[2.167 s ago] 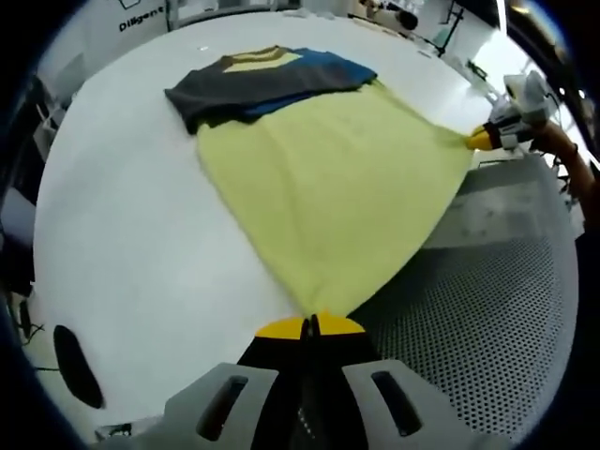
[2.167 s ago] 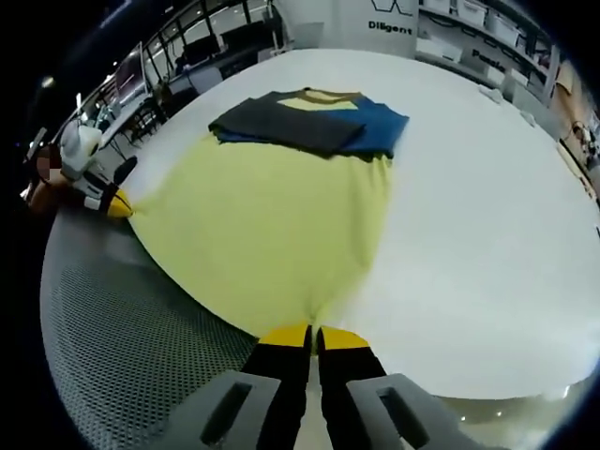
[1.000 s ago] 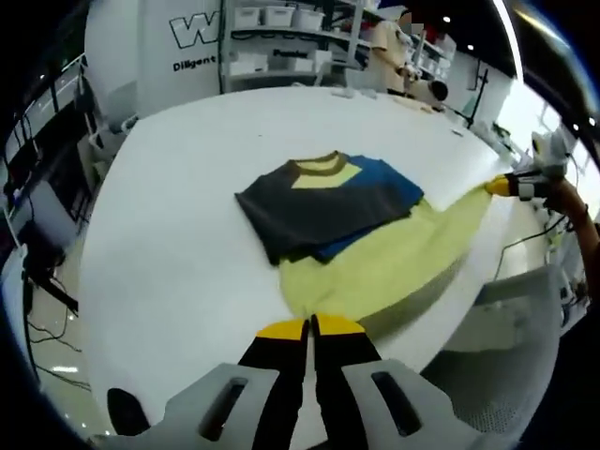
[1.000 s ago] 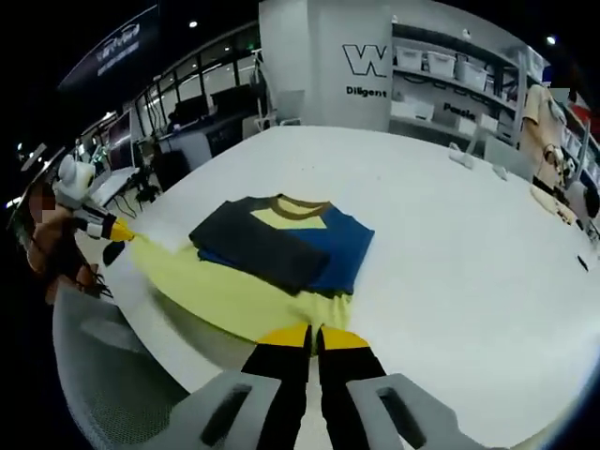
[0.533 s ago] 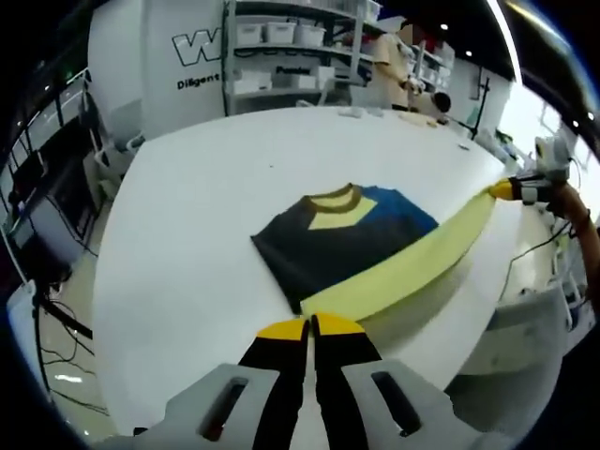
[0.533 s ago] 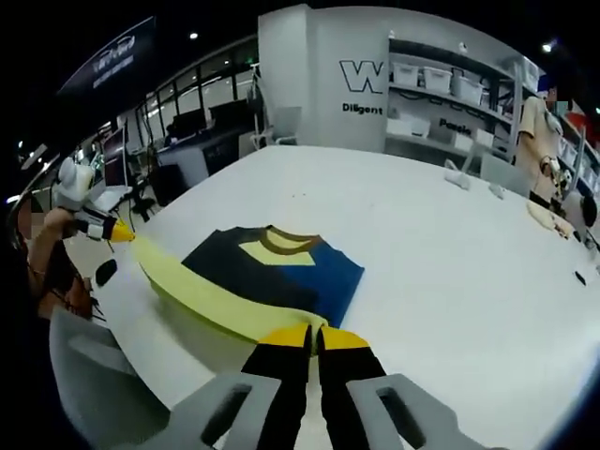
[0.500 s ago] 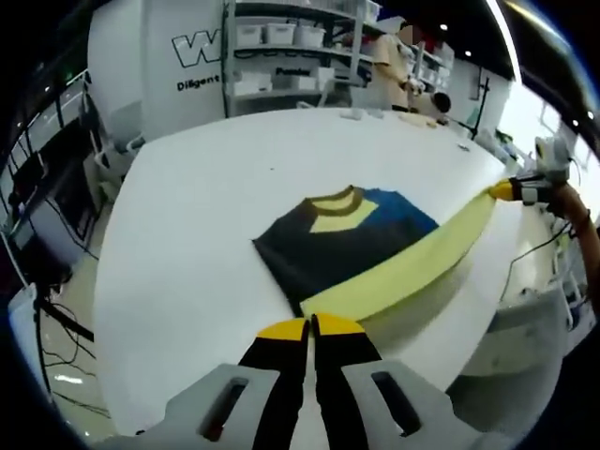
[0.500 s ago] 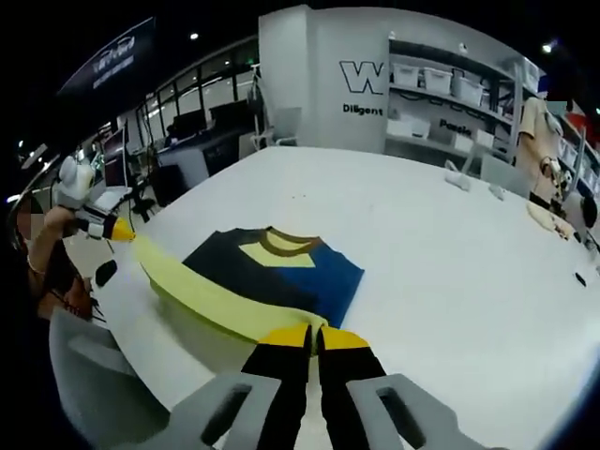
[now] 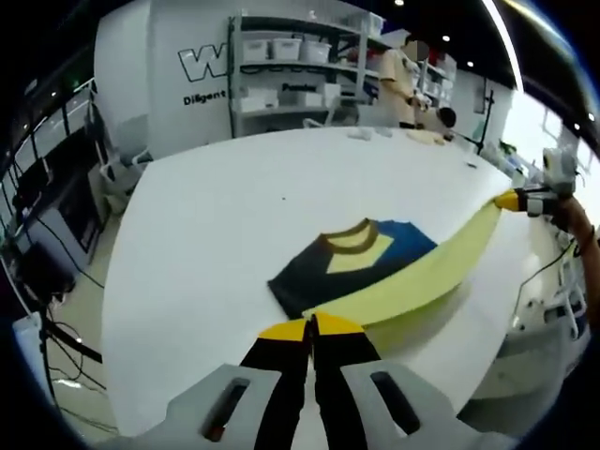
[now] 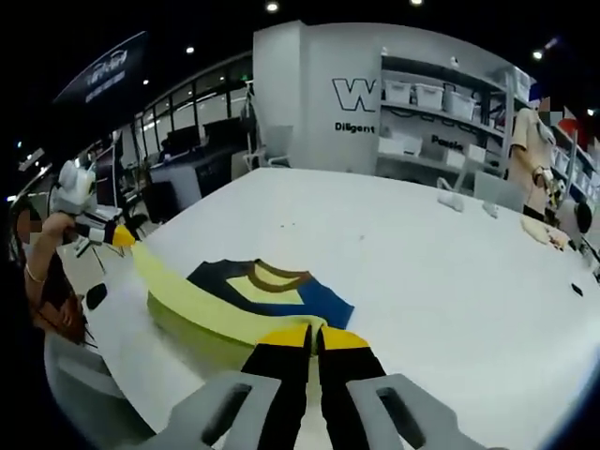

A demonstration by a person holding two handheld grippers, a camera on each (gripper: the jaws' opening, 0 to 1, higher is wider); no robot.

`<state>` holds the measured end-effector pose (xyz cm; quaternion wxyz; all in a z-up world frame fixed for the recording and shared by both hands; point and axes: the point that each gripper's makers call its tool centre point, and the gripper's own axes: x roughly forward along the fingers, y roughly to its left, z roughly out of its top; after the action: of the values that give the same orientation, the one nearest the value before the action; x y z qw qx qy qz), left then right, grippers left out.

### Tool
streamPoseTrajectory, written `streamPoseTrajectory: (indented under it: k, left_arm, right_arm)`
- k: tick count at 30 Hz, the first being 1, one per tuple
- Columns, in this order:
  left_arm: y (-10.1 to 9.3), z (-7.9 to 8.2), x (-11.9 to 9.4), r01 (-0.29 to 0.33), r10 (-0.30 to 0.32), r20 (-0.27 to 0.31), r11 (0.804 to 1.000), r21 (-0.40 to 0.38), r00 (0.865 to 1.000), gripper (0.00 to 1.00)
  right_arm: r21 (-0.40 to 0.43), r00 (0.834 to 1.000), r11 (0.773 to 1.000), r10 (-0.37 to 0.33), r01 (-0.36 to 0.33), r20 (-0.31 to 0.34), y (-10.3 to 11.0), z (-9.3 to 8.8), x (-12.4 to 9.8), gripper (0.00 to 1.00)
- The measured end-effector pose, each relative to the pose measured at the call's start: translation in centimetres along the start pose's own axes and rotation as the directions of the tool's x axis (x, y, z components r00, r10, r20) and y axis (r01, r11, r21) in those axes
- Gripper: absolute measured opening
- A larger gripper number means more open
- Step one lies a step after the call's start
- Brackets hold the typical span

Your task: Fold the garment on the visible template until the final outline fits inside the template.

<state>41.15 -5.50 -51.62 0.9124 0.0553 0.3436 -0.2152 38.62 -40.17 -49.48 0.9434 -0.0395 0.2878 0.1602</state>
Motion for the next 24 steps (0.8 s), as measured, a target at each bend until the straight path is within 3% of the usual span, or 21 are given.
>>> streamPoseTrajectory:
  k: [8,15,17,24]
  left_arm:
    - [2.0,1.8,2.1,-0.027,0.027,0.016,1.000,0.004,1.000,0.01]
    - [3.1,3.7,4.3,-0.043,0.043,0.033,0.999,0.013,0.999,0.01]
    - [4.0,4.6,4.7,-0.089,0.086,0.055,0.995,0.044,0.995,0.01]
    - [5.2,3.7,6.9,-0.099,0.099,0.009,0.995,0.020,0.995,0.01]
  right_arm:
    - [0.025,1.000,1.000,-0.010,0.009,0.027,-0.9,1.7,2.5,0.00]
    - [0.004,0.999,0.999,-0.035,0.035,0.004,-2.0,1.9,5.3,0.00]
    - [0.006,0.999,0.999,-0.038,0.038,-0.020,-2.3,1.5,6.1,0.00]
    - [0.032,0.999,0.999,-0.024,0.025,-0.035,-2.8,0.7,8.9,0.00]
